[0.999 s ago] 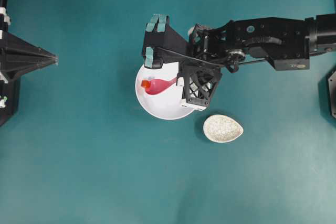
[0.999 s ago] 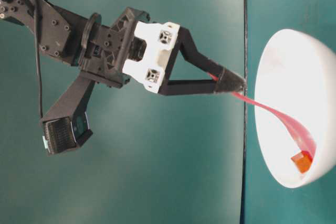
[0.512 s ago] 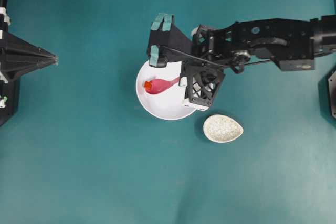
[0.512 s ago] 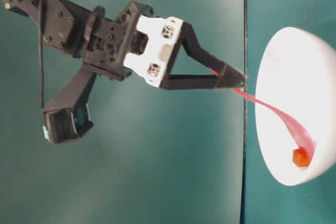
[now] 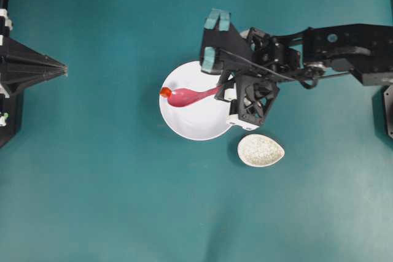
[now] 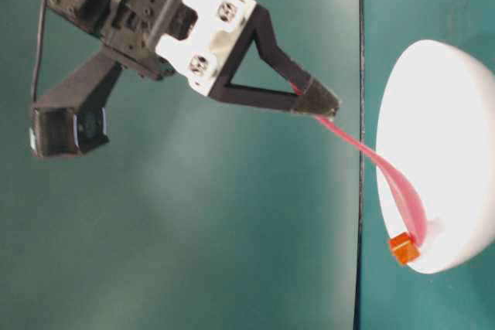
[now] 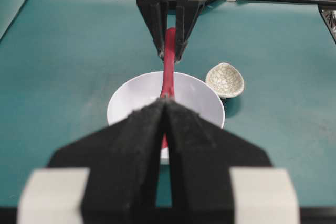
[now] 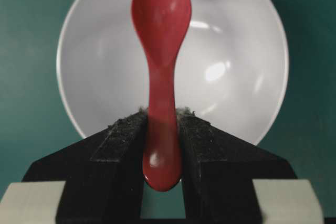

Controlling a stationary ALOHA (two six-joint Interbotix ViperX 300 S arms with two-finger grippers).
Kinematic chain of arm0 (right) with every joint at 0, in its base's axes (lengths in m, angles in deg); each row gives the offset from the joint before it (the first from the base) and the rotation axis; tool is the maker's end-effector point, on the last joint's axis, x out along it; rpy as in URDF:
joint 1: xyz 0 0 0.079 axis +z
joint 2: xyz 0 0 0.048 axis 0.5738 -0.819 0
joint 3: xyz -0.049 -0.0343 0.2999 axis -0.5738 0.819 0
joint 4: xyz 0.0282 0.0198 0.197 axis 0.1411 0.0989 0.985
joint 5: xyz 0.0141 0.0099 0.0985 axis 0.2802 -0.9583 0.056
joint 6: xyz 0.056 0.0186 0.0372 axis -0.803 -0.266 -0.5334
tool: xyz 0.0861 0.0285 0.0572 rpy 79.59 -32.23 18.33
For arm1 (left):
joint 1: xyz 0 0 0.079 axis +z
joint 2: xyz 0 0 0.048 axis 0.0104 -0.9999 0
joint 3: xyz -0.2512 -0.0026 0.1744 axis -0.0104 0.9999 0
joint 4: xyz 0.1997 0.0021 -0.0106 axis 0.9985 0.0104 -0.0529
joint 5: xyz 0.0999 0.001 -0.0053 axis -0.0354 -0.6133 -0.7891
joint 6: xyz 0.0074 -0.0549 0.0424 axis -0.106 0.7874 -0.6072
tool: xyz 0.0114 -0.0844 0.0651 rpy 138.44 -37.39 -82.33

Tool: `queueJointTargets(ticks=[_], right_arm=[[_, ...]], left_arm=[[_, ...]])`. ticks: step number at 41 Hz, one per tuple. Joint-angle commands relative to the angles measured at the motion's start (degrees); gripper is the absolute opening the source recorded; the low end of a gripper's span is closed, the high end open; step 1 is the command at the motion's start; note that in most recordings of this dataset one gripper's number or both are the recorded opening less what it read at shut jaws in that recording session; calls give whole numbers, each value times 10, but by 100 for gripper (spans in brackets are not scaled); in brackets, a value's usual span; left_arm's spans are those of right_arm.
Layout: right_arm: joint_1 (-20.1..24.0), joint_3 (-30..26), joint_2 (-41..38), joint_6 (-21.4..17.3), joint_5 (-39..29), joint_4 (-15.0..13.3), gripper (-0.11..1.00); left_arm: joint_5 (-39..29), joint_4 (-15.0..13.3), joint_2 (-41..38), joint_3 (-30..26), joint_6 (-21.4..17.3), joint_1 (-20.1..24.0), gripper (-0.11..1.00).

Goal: Grip the spoon and scoop the red block from the bowl with right arm.

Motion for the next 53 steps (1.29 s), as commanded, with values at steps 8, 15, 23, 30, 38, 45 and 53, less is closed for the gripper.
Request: queueJointTargets(ticks=[8,15,23,30,38,45,53], right_arm=[[0,16,30,-4,20,0,24],[1,18,30,-4,21,0,24],[1,20,30,-5,4,2,24],[0,-11,30,-18,-63,7,24],[-1,-58,18,-37,-178,6,24],[-2,-66,-5,-33,-214,4,24],[-2,-65,-25,-30,-189,-4,24]], left_arm=[[6,1,-5,-13,1,1,0],[6,1,-5,-13,2,0,0],[6,1,-5,-13,2,1,0],[6,1,-5,-13,1,0,0],[6,1,-11,-12,1,1,0],[7,1,-16,-11,1,1,0],[8,1,-16,-11,1,0,0]])
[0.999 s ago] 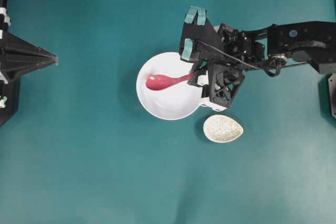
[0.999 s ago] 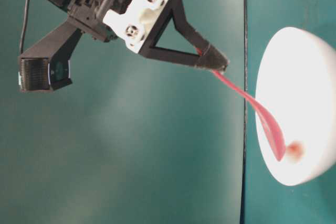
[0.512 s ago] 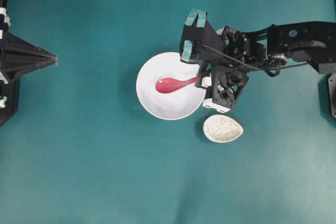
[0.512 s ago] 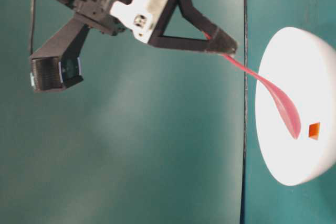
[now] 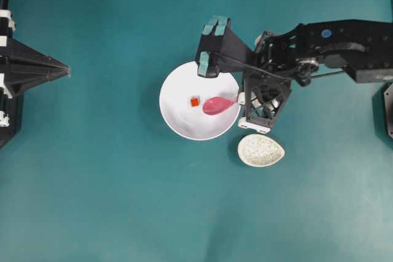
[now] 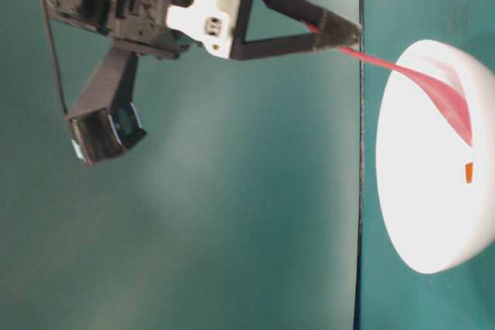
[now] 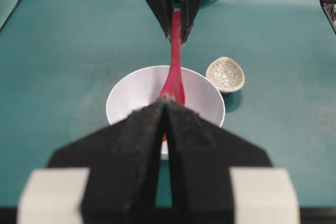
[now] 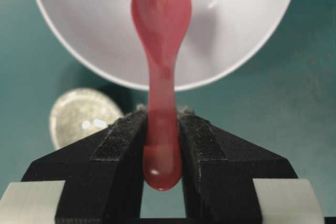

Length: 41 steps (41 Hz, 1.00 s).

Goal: Grip the spoon and scoop the red block from the bowl with right arm.

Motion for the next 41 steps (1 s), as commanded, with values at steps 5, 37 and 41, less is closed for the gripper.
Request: queueJointTargets(ticks=[5,37,41], right_arm=[[-1,-16,-7,-1,20,-4,24],[-4,-15,-29,-7,151,-44,24],[-4,-12,-28,-7,171,-46,24]], left_arm=[[7,1,-5,-11,-2,0,0],[7,1,-5,-11,-3,0,0],[7,1,-5,-11,-3,0,0]])
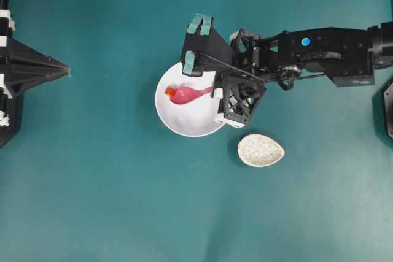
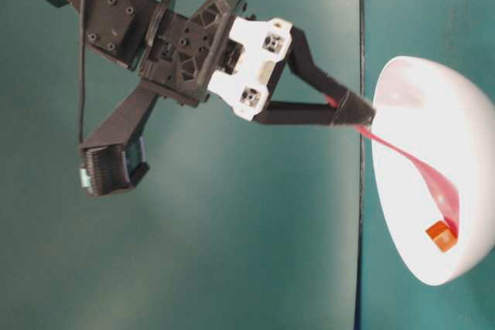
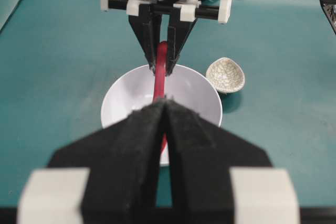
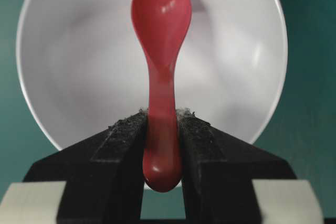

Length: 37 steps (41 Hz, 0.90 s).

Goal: Grip the spoon and scoop the red block from the bowl with right arm.

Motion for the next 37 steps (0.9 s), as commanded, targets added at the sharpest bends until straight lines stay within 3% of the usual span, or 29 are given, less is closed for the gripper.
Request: queueJointTargets(ticks=[1,16,37], right_arm=[[-1,-11,10,-3,23,-4,24],[4,24,30,-4,64,-4,24],[25,138,97,-4,187,0,24]], left_arm=[[6,2,-5,-11,-1,0,0],[6,2,-5,-11,-1,0,0],[6,2,-5,-11,0,0,0]])
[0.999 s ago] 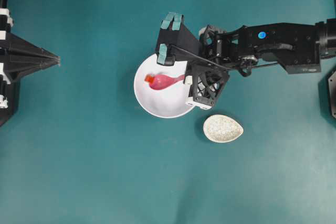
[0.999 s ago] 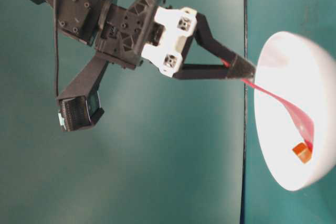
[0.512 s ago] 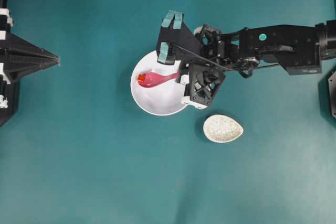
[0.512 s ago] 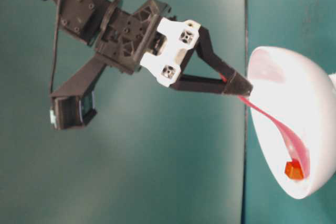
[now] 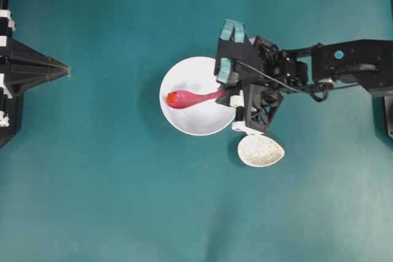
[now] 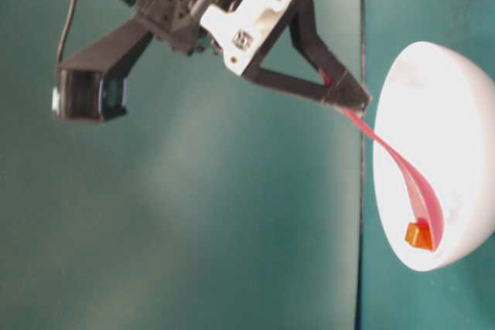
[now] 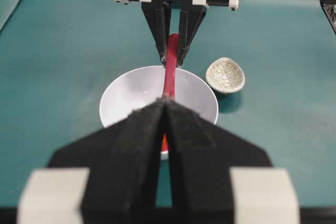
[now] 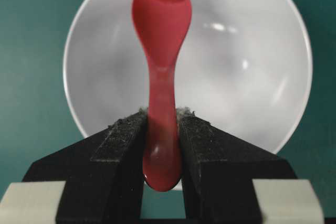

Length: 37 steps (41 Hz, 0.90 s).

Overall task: Grip the spoon and scoop the red block from the bowl with right arm.
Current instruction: 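Raise the spoon holding the red cube above the bowl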

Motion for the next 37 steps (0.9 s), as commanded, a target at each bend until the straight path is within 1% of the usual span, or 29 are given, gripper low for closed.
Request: queueJointTargets(ticks=[1,5,18,23,30,33,37], right_arm=[[4,11,26,-1,18,2,24],[5,33,38,-1,42,2,24],[6,134,95,-1,206,2,24],[6,165,114,0,246,2,24],[5,183,145,0,265,2,24],[5,181,164,0,261,2,24],[6,171,199,4,236,1,24]], left_arm=[[6,2,-5,-11,0,1,0],[6,2,-5,-11,0,0,0],[6,2,-4,-11,0,0,0],[4,2,-2,-11,0,0,0],[5,2,-2,-11,0,0,0],[5,2,-2,-11,0,0,0],[4,2,2,-12,1,0,0]])
